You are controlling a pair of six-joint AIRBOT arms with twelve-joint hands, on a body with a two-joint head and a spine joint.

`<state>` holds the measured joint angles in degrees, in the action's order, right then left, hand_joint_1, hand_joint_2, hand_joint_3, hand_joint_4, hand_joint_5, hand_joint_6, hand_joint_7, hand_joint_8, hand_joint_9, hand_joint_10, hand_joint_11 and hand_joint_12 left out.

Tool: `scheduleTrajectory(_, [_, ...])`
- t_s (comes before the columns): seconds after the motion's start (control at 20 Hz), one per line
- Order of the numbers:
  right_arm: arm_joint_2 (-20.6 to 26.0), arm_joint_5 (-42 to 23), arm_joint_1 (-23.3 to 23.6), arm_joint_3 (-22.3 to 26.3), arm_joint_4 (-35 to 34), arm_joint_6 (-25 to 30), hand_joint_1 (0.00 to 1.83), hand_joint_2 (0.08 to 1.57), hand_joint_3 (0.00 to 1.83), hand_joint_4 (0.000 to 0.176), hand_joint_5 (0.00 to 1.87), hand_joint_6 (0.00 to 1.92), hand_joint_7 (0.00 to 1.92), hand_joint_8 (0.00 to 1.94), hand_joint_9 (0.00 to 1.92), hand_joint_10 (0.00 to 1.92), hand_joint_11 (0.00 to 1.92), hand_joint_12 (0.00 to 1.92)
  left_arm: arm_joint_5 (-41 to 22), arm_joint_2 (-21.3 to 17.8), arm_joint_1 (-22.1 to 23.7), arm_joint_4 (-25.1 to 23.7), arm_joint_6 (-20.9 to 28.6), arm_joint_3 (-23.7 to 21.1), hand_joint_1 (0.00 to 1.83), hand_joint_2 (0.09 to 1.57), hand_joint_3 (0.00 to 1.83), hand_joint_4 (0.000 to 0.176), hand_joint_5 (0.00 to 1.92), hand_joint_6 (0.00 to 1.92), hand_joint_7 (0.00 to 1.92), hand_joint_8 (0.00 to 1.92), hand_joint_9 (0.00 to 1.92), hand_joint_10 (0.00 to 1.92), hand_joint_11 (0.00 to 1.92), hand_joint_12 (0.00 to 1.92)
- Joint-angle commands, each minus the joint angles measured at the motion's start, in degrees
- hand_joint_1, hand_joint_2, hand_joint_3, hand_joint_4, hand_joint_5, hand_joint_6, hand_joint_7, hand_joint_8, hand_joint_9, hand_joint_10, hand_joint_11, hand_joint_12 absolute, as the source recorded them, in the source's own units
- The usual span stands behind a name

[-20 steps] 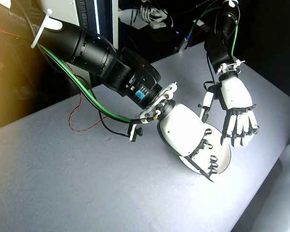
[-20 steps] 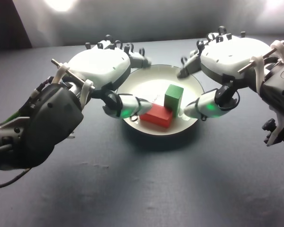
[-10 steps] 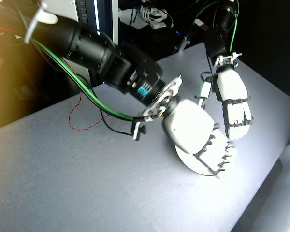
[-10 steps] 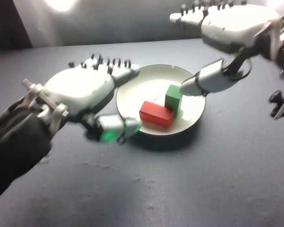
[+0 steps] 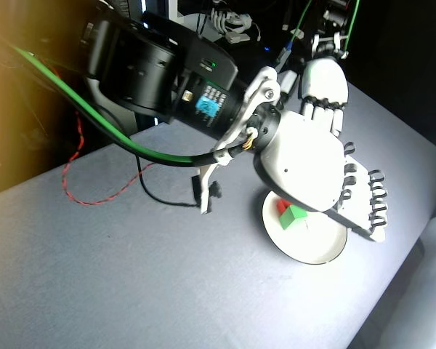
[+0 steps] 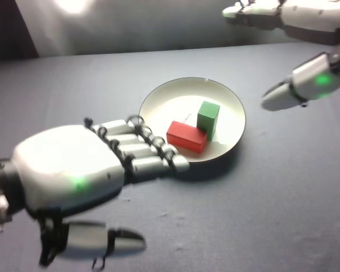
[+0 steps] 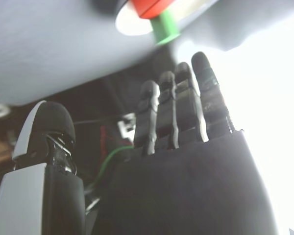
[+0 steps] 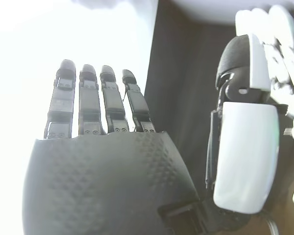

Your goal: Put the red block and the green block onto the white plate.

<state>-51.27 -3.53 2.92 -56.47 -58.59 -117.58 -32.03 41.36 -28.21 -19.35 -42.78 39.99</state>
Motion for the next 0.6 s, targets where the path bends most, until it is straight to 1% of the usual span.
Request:
scheduleTrajectory(0.0, [0.82,-2.45,0.97,-0.32,0.47,0.29,0.71,0.92,0.0,0.0,0.07,0.01,0.06,0.01,0.05,0.01,0.0,0.27,-6.2,-1.65,0.85,-2.62,2.02,-0.87,0.44,1.24,0.0,0.0,0.2,0.0,0.2,0.01,0.19,0.01,0.0,0.54])
scheduleTrajectory(0.05, [0.85,-2.29,1.18,-0.7,0.47,0.76,0.71,0.92,0.0,0.0,0.07,0.01,0.06,0.01,0.05,0.01,0.0,0.27,-6.15,-2.83,0.92,-4.69,3.12,-1.73,0.44,1.24,0.0,0.0,0.2,0.0,0.2,0.01,0.19,0.01,0.0,0.54])
scheduleTrajectory(0.1, [0.98,-3.05,1.26,-1.77,0.48,6.95,0.72,0.93,0.0,0.0,0.09,0.0,0.07,0.0,0.05,0.0,0.0,0.24,-5.73,-4.61,0.96,-7.39,4.48,-3.08,0.46,1.24,0.0,0.0,0.21,0.0,0.22,0.01,0.2,0.01,0.0,0.57])
scheduleTrajectory(0.15, [0.98,-3.2,1.24,-3.02,0.48,12.77,0.74,0.93,0.0,0.0,0.1,0.0,0.07,0.0,0.04,0.0,0.0,0.22,-5.69,-5.28,0.97,-9.2,5.38,-3.66,0.46,1.24,0.0,0.0,0.2,0.0,0.2,0.0,0.19,0.0,0.0,0.56])
scheduleTrajectory(0.2, [0.95,-3.7,1.22,-3.75,0.48,15.32,0.73,0.93,0.0,0.0,0.11,0.0,0.08,0.0,0.04,0.0,0.0,0.24,-5.67,-5.46,0.96,-10.53,6.37,-3.91,0.48,1.24,0.0,0.0,0.21,0.0,0.21,0.01,0.19,0.0,0.0,0.57])
scheduleTrajectory(0.25, [0.95,-4.23,1.35,-4.31,0.49,16.69,0.73,0.93,0.0,0.0,0.11,0.0,0.08,0.0,0.04,0.0,0.0,0.24,-5.67,-5.41,0.96,-12.27,7.81,-3.95,0.48,1.24,0.0,0.0,0.21,0.0,0.21,0.01,0.19,0.0,0.0,0.57])
scheduleTrajectory(0.3, [0.95,-4.35,1.75,-4.4,0.5,17.11,0.73,0.92,0.0,0.0,0.1,0.0,0.07,0.0,0.04,0.0,0.0,0.24,-5.66,-5.36,0.95,-13.3,8.55,-3.99,0.42,1.26,0.0,0.0,0.2,0.0,0.2,0.0,0.18,0.0,0.0,0.55])
scheduleTrajectory(0.35, [0.97,-4.46,2.15,-4.4,0.51,18.15,0.73,0.92,0.0,0.0,0.1,0.0,0.07,0.0,0.04,0.0,0.0,0.24,-5.66,-5.25,0.93,-13.73,8.67,-4.02,0.42,1.26,0.0,0.0,0.2,0.0,0.2,0.0,0.18,0.0,0.0,0.55])
scheduleTrajectory(0.4, [0.98,-5.97,2.24,-4.39,1.51,21.69,0.73,0.93,0.0,0.0,0.06,0.0,0.05,0.0,0.03,0.0,0.0,0.23,-5.67,-5.07,0.86,-13.8,8.67,-4.0,0.4,1.25,0.0,0.0,0.22,0.0,0.21,0.0,0.18,0.0,0.0,0.59])
scheduleTrajectory(0.45, [1.27,-9.69,1.4,-4.4,16.92,40.14,0.72,0.93,0.0,0.0,0.08,0.0,0.06,0.0,0.03,0.0,0.0,0.24,-5.68,-4.84,0.86,-13.71,8.67,-3.79,0.41,1.25,0.0,0.0,0.21,0.0,0.19,0.0,0.16,0.0,0.0,0.55])
scheduleTrajectory(0.5, [2.03,-19.38,-1.51,-4.39,39.32,65.7,0.74,0.92,0.0,0.0,0.11,0.01,0.09,0.01,0.06,0.01,0.0,0.3,-6.03,-4.36,1.05,-13.45,8.62,-3.32,0.38,1.27,0.01,0.0,0.17,0.0,0.15,0.0,0.11,0.0,0.0,0.43])
scheduleTrajectory(0.55, [2.5,-27.46,-4.06,-4.42,48.27,75.99,0.74,0.92,0.0,0.0,0.12,0.01,0.1,0.01,0.07,0.01,0.0,0.34,-6.18,-3.9,1.52,-13.32,8.62,-2.89,0.37,1.27,0.01,0.0,0.17,0.0,0.14,0.0,0.11,0.0,0.0,0.41])
